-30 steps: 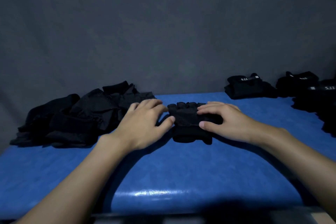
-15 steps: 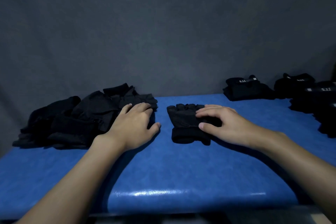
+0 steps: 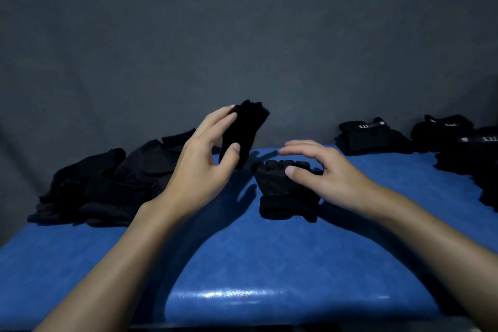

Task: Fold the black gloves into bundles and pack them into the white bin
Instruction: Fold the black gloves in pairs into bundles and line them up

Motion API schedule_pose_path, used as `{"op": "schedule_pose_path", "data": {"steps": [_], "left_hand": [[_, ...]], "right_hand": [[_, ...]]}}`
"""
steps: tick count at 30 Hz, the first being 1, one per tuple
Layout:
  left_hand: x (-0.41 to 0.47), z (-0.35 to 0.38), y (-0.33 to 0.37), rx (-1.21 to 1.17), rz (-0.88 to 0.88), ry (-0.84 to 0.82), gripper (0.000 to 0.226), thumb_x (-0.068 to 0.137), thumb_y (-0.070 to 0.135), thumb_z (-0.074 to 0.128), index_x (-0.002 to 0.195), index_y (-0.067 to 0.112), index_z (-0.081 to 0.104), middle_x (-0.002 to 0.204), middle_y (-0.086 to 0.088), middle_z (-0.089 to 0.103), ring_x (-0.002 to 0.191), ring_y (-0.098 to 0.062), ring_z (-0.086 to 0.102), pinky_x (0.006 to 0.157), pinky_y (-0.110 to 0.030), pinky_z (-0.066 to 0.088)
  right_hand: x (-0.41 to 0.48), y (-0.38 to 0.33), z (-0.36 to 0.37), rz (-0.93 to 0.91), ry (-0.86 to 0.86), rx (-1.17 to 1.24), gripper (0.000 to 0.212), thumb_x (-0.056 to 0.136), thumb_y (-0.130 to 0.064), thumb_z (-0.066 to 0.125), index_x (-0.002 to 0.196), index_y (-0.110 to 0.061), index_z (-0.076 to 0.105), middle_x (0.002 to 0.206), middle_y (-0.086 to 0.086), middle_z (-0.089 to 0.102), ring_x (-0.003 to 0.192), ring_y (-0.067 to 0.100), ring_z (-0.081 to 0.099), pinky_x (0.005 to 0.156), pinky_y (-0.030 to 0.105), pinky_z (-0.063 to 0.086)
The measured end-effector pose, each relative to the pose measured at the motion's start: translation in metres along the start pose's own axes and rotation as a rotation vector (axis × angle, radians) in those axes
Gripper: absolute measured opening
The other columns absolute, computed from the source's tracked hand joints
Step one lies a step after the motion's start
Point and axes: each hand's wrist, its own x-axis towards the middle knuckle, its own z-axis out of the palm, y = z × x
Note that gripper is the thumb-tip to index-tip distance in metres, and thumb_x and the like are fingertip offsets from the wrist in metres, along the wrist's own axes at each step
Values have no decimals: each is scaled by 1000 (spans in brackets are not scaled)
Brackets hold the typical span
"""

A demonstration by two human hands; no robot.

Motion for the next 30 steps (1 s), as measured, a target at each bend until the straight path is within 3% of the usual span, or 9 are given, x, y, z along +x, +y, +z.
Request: {"op": "schedule_pose_path", "data": {"steps": [2,5,10,14,17,20,23,25,30], "left_hand": [[0,4,8,-124,8,26,50,93,15,56,143,14,52,150,14,45,139,-2,41,106,-27,46],[-2,8,18,-234,12,39,47,93,1,59,139,11,55,147,10,48,137,-1,45,102,-19,46],[-2,11,27,-307,37,63,48,90,-11,58,136,6,58,145,3,51,136,-5,47,106,-22,44],[0,9,31,-357,40,118,52,88,-21,52,131,7,59,143,2,52,137,-6,47,113,-31,41],[1,8,30,-395,-3,150,54,88,-22,49,131,10,59,143,2,53,136,-6,47,114,-33,40],[2,9,28,-430,-65,171,54,90,-19,49,128,17,60,141,1,55,133,-10,52,113,-37,42],[2,12,28,-418,-103,159,42,92,-17,50,113,14,68,131,-4,58,120,-8,61,106,-32,48],[1,15,27,-380,-156,147,37,94,-11,52,106,20,68,124,-6,59,110,-8,64,101,-37,52],[2,20,27,-346,-202,66,41,91,9,60,128,26,61,131,10,56,119,-16,62,102,-44,52]], "right_hand": [[2,-5,0,-4,8,44,30,91,-29,64,117,-42,62,145,-11,43,135,-10,32,109,13,22],[3,-13,1,-3,32,150,30,91,-25,65,114,-44,64,149,-6,40,139,-11,23,117,29,23],[6,-20,3,1,65,315,31,83,-29,64,113,-36,68,126,-16,63,115,-4,53,113,42,34],[5,-21,4,9,46,354,34,81,-28,62,114,-34,68,103,-22,68,105,0,57,111,52,36],[4,-20,3,-19,56,378,31,86,-18,62,114,-29,69,107,-17,69,108,4,58,111,50,37],[4,-20,-1,-87,78,413,35,90,4,56,118,-15,66,121,-3,65,118,9,59,106,37,43],[4,-23,-7,-133,103,366,38,90,11,53,118,-12,65,118,-2,60,103,9,63,91,25,48],[3,-23,-12,-159,109,290,39,90,12,53,117,-12,65,115,-3,57,95,9,61,88,23,48],[-2,-19,-19,-138,115,232,37,91,4,58,122,-15,64,116,-8,56,83,5,58,85,23,48]]}}
